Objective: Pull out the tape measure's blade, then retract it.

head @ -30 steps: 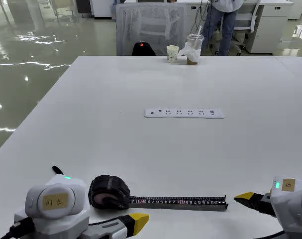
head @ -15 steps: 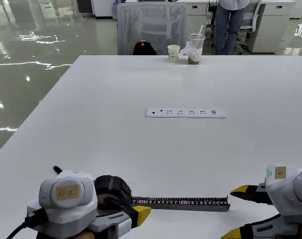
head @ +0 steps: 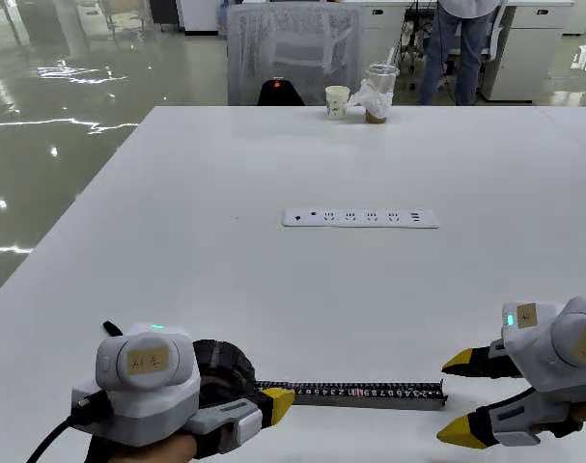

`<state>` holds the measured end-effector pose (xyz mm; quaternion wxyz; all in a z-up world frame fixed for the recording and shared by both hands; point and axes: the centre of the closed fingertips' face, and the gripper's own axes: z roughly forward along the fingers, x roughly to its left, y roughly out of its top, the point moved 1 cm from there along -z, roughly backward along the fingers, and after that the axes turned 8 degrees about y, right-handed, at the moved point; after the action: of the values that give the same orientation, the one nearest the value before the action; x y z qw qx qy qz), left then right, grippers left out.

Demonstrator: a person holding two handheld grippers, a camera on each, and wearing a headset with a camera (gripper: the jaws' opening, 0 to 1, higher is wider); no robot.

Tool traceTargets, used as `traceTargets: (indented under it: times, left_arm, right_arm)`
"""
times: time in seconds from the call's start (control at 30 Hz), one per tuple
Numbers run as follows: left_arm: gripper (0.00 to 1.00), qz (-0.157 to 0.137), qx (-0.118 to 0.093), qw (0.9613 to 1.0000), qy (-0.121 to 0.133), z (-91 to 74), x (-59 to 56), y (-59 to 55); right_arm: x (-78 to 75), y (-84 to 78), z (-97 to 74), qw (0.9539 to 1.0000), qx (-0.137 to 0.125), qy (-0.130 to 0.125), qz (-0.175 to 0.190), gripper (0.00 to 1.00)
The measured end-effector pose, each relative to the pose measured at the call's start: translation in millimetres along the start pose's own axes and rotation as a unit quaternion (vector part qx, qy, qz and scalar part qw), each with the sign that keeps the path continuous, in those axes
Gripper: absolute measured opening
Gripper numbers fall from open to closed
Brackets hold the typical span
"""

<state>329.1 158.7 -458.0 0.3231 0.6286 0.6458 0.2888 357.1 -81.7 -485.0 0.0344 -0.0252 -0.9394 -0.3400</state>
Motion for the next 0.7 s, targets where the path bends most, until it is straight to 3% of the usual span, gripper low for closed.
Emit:
traceTargets:
  times: [0.7]
  left_arm:
    - [0.74, -0.018, 0.002, 0.9991, 0.039, 15.4, 12.9, 1.7]
  right_arm:
    - [-15.0, -11.7, 14.0, 0.9975, 0.042, 0.029, -0.048, 0.22]
